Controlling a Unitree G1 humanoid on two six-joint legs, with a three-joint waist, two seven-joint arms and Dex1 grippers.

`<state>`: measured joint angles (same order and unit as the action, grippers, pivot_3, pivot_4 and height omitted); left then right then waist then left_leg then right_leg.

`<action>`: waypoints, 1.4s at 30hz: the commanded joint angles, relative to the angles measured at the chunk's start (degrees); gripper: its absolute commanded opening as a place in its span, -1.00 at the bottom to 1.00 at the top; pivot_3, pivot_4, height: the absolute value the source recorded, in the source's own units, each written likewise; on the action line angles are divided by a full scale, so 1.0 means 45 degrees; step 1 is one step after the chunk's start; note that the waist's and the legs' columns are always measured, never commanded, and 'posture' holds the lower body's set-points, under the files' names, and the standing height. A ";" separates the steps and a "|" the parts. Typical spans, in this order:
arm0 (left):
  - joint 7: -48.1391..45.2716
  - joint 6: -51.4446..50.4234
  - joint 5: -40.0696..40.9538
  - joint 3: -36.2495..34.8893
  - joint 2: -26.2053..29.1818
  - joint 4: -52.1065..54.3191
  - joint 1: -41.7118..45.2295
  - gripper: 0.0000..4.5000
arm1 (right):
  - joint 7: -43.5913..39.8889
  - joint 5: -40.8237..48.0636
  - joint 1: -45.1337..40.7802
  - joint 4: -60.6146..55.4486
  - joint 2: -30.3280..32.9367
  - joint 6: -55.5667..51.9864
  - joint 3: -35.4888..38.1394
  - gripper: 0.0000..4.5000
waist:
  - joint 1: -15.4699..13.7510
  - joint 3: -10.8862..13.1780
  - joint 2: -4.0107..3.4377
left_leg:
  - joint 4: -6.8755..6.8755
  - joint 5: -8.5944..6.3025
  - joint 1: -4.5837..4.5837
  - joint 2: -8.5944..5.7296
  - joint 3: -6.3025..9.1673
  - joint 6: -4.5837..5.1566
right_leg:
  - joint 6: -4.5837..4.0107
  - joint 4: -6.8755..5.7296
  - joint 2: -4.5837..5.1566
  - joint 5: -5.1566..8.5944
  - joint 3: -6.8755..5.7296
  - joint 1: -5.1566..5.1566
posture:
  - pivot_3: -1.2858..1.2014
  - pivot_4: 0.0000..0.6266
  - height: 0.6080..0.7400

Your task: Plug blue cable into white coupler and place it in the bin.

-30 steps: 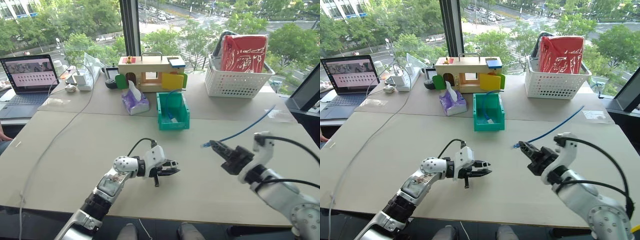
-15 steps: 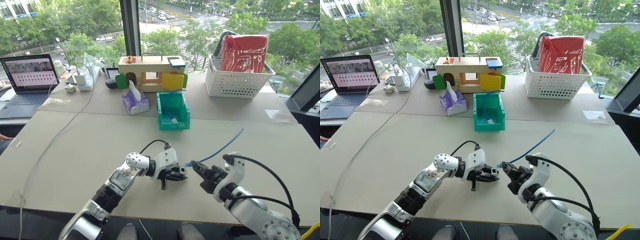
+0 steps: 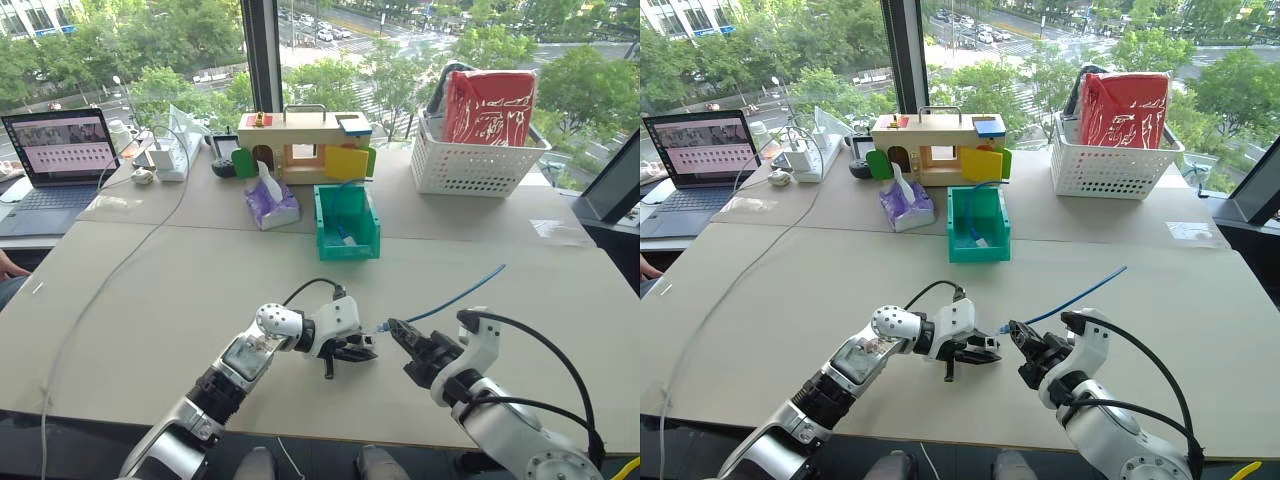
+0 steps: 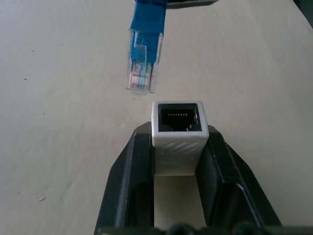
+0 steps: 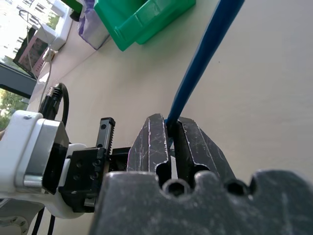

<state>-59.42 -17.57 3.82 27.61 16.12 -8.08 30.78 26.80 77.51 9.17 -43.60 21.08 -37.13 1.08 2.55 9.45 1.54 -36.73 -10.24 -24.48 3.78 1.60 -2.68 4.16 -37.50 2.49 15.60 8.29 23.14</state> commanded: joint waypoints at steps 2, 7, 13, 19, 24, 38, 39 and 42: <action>0.0049 -0.0048 -0.0271 0.0238 -0.0125 -0.0123 0.0073 -0.70 | 0.0196 0.0398 -0.0005 -0.0665 0.0065 0.0222 0.0112 -1.00 | -0.0002 0.0000 0.0000 | 0.0000 0.0000 -0.0004 -0.0001 0.0000 0.0000 | 0.0000 0.0004 0.0000 0.0000 0.0001 0.0000 | 0.03 -0.52 0.76; 0.0046 -0.0015 -0.0319 0.0239 -0.0175 -0.0085 0.0061 -0.70 | 0.0337 0.0620 0.0123 -0.0660 -0.0039 0.0209 -0.0136 -1.00 | 0.0000 0.0000 0.0000 | 0.0000 0.0000 -0.0003 0.0000 0.0000 0.0000 | 0.0000 0.0003 -0.0001 0.0000 0.0000 0.0001 | 0.03 -0.52 0.76; 0.0121 0.0022 -0.0381 0.0212 -0.0290 -0.0153 0.0095 -0.70 | 0.0594 0.0917 0.0260 -0.0751 0.0011 0.0351 -0.0039 -1.00 | -0.0001 0.0000 0.0000 | 0.0000 0.0000 -0.0004 -0.0001 0.0000 0.0000 | 0.0000 0.0004 -0.0001 0.0000 0.0000 0.0001 | 0.03 -0.52 0.76; 0.0183 0.0385 -0.0591 0.0259 -0.0300 -0.0062 0.0064 -0.70 | 0.1140 0.1028 0.0579 -0.0523 0.0298 0.0152 -0.0025 -1.00 | -0.0006 0.0000 0.0000 | 0.0000 0.0000 -0.0005 -0.0001 0.0001 0.0000 | 0.0000 0.0007 0.0000 0.0000 0.0000 0.0001 | 0.03 -0.52 0.76; 0.0316 0.0346 -0.0913 0.0384 -0.0237 0.0064 0.0078 -0.70 | 0.1422 0.1029 0.0579 -0.0416 0.0667 -0.0120 -0.0187 -1.00 | -0.0002 -0.0001 0.0001 | 0.0000 0.0000 -0.0002 0.0000 0.0001 0.0000 | -0.0001 0.0007 0.0000 0.0001 0.0001 -0.0002 | 0.03 -0.52 0.76; 0.0550 -0.0386 -0.1162 0.0582 -0.0429 0.0137 0.0154 -0.70 | 0.1638 0.1194 0.0413 -0.0622 0.1464 -0.0182 -0.0429 -1.00 | -0.0029 -0.0013 0.0001 | 0.0000 0.0000 -0.0002 -0.0001 0.0007 0.0000 | 0.0006 0.0080 -0.0001 -0.0002 0.0003 -0.0043 | 0.03 -0.52 0.76; 0.0522 -0.0388 -0.1181 0.0607 -0.0430 0.0134 0.0170 -0.70 | 0.1646 0.1176 0.0390 -0.0628 0.1531 -0.0203 -0.0424 -1.00 | -0.0029 -0.0013 0.0001 | 0.0000 0.0000 -0.0002 -0.0001 0.0007 0.0000 | 0.0006 0.0081 -0.0001 -0.0002 0.0003 -0.0044 | 0.03 -0.52 0.76; 0.0311 -0.0162 -0.1258 0.0724 -0.0343 0.0075 0.0282 -0.70 | 0.1792 0.0835 0.0206 -0.0697 0.1831 -0.0338 -0.0467 -1.00 | -0.0032 -0.0013 0.0001 | 0.0000 0.0000 -0.0002 -0.0001 0.0007 0.0000 | 0.0006 0.0084 -0.0001 -0.0003 0.0003 -0.0045 | 0.03 -0.52 0.76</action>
<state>-57.74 -18.51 -0.67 29.42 14.48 -6.72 31.73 34.06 81.95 10.17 -45.15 28.40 -37.46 -0.59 2.41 9.40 1.54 -36.73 -10.24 -24.49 3.77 1.63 -2.68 4.19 -37.13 2.49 15.59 8.30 22.94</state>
